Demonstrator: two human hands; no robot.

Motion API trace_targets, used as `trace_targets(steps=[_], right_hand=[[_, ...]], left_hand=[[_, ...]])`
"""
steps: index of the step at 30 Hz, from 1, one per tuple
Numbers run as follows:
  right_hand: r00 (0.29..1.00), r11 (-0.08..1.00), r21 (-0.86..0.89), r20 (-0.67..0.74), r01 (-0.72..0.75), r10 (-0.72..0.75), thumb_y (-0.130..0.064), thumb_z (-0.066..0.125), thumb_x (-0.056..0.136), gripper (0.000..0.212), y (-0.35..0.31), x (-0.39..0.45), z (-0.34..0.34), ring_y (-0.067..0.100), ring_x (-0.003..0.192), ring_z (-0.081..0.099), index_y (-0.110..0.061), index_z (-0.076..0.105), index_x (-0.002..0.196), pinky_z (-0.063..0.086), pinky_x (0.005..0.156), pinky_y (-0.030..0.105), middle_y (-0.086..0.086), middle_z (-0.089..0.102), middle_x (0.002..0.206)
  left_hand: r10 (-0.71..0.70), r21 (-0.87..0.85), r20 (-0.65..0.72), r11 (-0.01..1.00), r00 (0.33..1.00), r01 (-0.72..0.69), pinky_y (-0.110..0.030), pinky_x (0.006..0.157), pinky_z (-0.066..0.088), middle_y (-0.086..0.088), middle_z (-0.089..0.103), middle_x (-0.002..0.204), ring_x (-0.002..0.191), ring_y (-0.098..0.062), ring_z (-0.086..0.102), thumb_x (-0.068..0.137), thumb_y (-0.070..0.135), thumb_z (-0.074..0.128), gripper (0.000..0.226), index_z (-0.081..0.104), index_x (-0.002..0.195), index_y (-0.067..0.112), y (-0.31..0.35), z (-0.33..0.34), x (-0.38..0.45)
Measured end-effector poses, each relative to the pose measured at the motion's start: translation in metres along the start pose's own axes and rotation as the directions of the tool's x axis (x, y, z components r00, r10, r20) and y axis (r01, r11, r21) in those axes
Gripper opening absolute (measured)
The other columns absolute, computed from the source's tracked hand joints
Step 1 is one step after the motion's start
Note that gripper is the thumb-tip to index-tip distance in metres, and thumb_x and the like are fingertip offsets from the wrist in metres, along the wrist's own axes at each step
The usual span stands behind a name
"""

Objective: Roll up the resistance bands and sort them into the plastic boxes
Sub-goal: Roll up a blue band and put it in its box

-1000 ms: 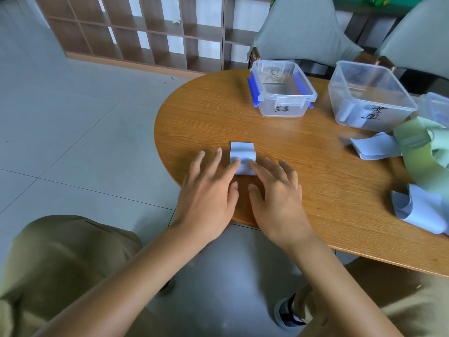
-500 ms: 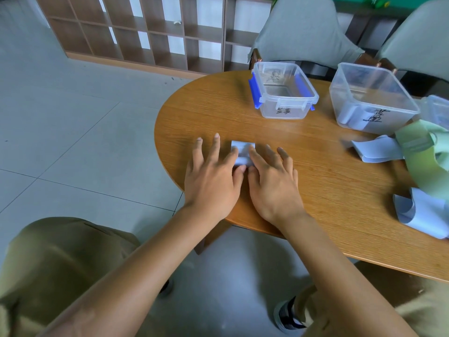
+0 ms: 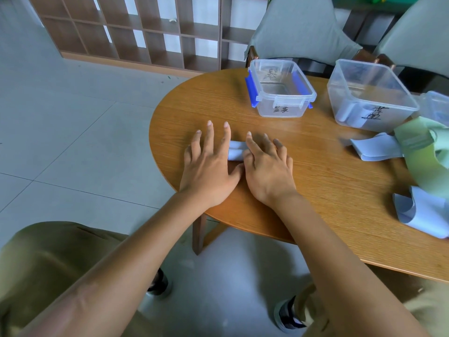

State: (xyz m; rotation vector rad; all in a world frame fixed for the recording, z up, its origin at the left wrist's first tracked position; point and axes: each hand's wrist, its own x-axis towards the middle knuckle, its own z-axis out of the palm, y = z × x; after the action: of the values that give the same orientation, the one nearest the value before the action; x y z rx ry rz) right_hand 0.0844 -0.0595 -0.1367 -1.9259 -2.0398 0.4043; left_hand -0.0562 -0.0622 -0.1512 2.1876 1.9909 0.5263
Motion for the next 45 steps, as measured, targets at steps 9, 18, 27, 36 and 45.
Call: trace_targets(steps=[9, 18, 27, 36, 45], right_hand=[[0.996, 0.997, 0.075, 0.087, -0.006, -0.001, -0.044, 0.024, 0.106, 0.052, 0.003, 0.022, -0.012, 0.024, 0.151, 0.004, -0.046, 0.013, 0.157, 0.009, 0.119, 0.044, 0.001, 0.014, 0.166], [0.961, 0.938, 0.346, -0.255, -0.011, 0.105, -0.037, 0.064, 0.093, 0.052, -0.001, 0.023, -0.006, 0.027, 0.117, 0.050, -0.022, 0.050, 0.141, 0.038, 0.099, 0.030, 0.009, 0.060, 0.127], [0.908, 0.808, 0.585, -0.299, -0.067, 0.292, -0.003, 0.048, 0.096, 0.029, -0.015, -0.014, -0.004, 0.026, 0.099, 0.064, -0.012, 0.072, 0.107, 0.042, 0.084, 0.022, 0.007, 0.074, 0.102], [0.961, 0.726, 0.669, -0.068, -0.155, 0.268, 0.002, 0.041, 0.092, 0.053, -0.020, -0.025, -0.007, 0.022, 0.118, 0.060, -0.008, 0.046, 0.144, 0.044, 0.103, 0.030, 0.006, 0.066, 0.128], [0.984, 0.904, 0.424, -0.131, -0.054, 0.120, -0.016, 0.038, 0.075, 0.049, -0.018, -0.027, -0.005, 0.030, 0.083, 0.054, -0.004, 0.057, 0.119, 0.049, 0.081, 0.038, 0.016, 0.070, 0.102]], left_hand=[[0.055, -0.334, -0.323, 0.928, 0.945, -0.168, -0.031, 0.089, 0.046, 0.004, 0.058, 0.112, 0.105, -0.021, 0.057, 0.082, 0.015, 0.075, 0.030, 0.064, 0.109, 0.020, -0.007, -0.002, -0.002], [-0.136, -0.577, -0.247, 0.816, 0.959, -0.033, -0.035, 0.087, 0.058, 0.004, 0.075, 0.100, 0.092, -0.006, 0.072, 0.086, 0.010, 0.070, 0.025, 0.071, 0.110, 0.017, 0.009, -0.001, -0.008], [-0.160, -0.542, -0.184, 0.840, 0.970, 0.036, -0.043, 0.090, 0.056, -0.003, 0.077, 0.102, 0.101, -0.025, 0.072, 0.079, 0.024, 0.049, 0.044, 0.070, 0.117, 0.015, 0.021, -0.009, -0.014], [-0.278, -0.689, -0.035, 0.702, 0.960, 0.178, -0.004, 0.094, 0.039, 0.004, 0.067, 0.131, 0.121, -0.008, 0.061, 0.093, 0.000, 0.048, 0.050, 0.055, 0.141, 0.013, 0.027, -0.017, -0.019], [-0.258, -0.655, 0.067, 0.717, 0.964, 0.238, -0.036, 0.115, 0.036, -0.002, 0.057, 0.145, 0.136, -0.020, 0.050, 0.097, 0.012, 0.042, 0.058, 0.037, 0.154, 0.020, 0.032, -0.016, -0.023]])
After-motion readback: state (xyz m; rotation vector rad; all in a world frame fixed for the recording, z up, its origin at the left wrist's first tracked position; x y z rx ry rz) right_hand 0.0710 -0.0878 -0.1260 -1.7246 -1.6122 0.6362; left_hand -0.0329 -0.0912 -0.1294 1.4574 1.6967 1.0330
